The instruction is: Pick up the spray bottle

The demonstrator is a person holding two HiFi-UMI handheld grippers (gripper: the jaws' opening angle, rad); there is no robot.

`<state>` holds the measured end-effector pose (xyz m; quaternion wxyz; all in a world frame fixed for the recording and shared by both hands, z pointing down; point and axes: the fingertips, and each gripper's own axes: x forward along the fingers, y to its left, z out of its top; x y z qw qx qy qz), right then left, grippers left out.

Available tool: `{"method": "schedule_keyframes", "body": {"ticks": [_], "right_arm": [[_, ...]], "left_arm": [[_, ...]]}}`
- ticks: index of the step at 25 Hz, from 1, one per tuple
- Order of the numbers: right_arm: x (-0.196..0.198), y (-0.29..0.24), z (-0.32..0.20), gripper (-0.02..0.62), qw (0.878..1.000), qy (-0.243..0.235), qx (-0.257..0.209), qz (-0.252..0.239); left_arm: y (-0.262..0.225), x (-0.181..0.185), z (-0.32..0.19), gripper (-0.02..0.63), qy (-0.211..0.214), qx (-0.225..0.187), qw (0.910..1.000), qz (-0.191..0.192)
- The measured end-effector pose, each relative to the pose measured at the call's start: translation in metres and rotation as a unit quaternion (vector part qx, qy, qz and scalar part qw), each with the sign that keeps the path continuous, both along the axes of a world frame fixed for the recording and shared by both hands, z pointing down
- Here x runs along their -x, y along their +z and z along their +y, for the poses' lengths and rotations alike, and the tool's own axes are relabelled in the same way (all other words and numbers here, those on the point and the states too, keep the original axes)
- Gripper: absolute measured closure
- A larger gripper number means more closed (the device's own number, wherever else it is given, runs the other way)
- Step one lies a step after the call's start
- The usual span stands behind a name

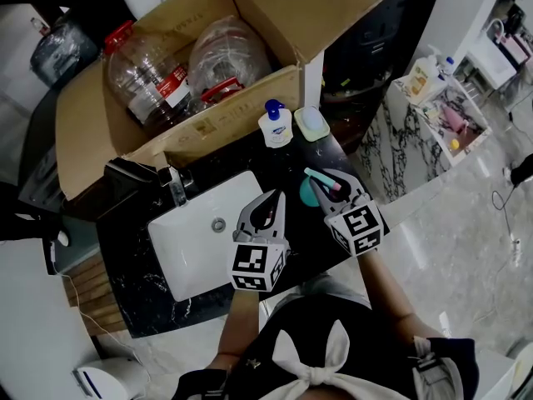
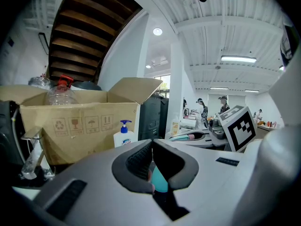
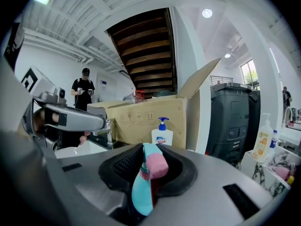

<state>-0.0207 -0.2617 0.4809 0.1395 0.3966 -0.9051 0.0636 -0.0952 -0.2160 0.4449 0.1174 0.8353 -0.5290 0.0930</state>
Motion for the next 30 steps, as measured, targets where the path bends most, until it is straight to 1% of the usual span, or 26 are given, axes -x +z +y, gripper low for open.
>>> {"method": "schedule_keyframes", "body": {"ticks": [20,30], "right_arm": [[-0.002,-0.024,0.014,0.508,1.0,-0.014,-0.02,-0.006],[0.004,-0.04,0.022,0.508,0.999,-0.023,-0.033,-0.008]], "left_arm": [[-0.008,-0.009,0.011,0.578,0.003,-0.008,1.0,-0.003],[-0.013,-0.009,0.015,0.578,0.004,-0.014,0.9999,-0.004]]}}
